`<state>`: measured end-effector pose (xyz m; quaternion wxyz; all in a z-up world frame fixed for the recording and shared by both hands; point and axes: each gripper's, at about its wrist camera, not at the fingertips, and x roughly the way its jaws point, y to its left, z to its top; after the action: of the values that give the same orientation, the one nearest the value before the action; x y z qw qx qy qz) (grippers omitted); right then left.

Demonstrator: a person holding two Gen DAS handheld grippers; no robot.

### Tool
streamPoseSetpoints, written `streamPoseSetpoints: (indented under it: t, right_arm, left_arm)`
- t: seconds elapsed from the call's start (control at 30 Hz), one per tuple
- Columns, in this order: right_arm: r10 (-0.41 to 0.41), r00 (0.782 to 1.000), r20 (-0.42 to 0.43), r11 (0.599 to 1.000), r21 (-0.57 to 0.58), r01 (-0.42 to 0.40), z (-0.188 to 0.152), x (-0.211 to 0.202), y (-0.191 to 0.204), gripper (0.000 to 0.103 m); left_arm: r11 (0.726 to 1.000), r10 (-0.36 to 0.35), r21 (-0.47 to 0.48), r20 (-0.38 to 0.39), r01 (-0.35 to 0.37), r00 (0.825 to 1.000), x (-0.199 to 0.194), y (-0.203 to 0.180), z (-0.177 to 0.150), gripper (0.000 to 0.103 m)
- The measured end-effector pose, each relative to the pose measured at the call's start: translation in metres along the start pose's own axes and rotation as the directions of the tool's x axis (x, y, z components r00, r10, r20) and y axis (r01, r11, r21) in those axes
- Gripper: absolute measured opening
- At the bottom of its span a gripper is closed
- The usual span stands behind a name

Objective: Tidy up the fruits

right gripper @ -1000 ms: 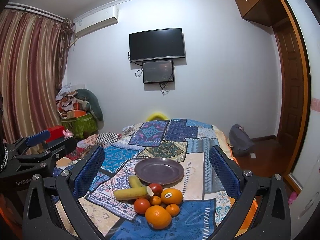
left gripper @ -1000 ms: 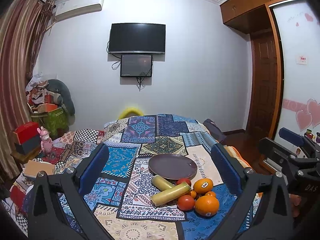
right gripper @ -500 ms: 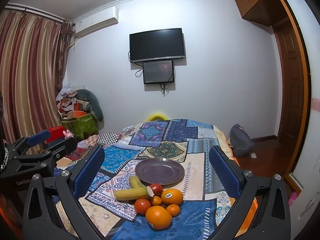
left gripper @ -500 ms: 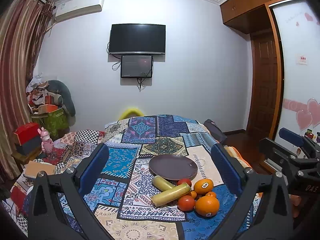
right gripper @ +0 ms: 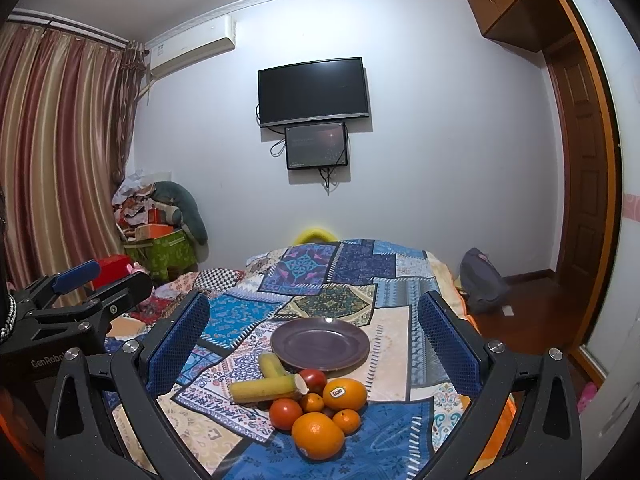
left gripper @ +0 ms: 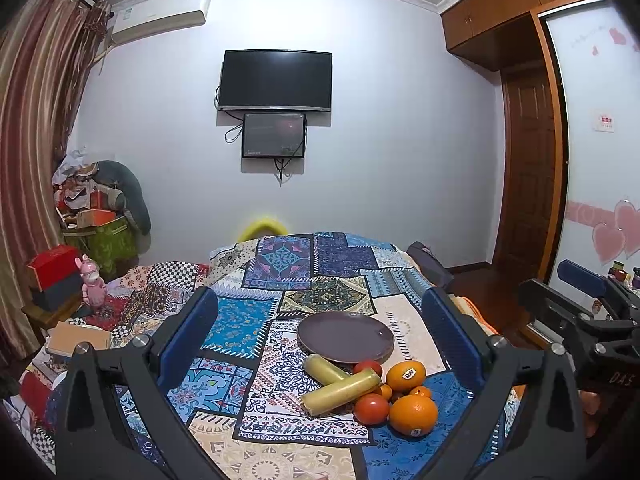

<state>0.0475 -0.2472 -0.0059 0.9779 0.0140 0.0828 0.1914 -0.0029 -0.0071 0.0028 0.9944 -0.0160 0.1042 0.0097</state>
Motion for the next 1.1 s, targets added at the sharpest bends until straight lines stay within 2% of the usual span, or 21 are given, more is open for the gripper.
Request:
streamPoseSetpoints:
  t: [0.4,0.5,0.6,0.7,0.87,1.1]
  right_arm:
    - [0.014,1.000,-0.001,1.000,0.016,-0.014,-0.006,0.004,-0.006,0.103]
    - [0.015,1.000,-0.008,1.000,0.009,-0.015,-0.008,0.006,-0.007,0.103]
    - [0.008,1.000,-0.022,1.000,-0.011,-0.008,-0.011,0.009,-0.006,0.095]
    - [0.004,0.998,-0.062,1.000,-0.029,-0.006,-0.017,0.016,-0.008,0.083]
    - [0.001,0.987,-0.161,0.999,-0.033,-0.006,-0.030,0.032,-0.019,0.075]
    - [0.018,0.946,-0.323,1.000,0.005,-0.017,-0.050,0.064,-0.040,0.066]
  left_arm:
    - [1.000,-0.007,-0.003,-0.003,0.007,1.000,0.004,-0.001,-0.003,0.102]
    - [1.000,-0.017,-0.003,-0.019,0.017,1.000,0.008,-0.002,-0.004,0.095]
    - [1.000,-0.031,-0.002,-0.054,0.031,0.998,0.014,-0.004,-0.006,0.086]
    - [0.999,-0.038,-0.007,-0.081,0.037,0.996,0.022,-0.005,-0.010,0.078]
    - [0.998,-0.056,0.001,-0.144,0.057,0.988,0.037,-0.008,-0.019,0.069]
    - [0.996,-0.083,0.012,-0.242,0.089,0.967,0.065,-0.015,-0.037,0.066]
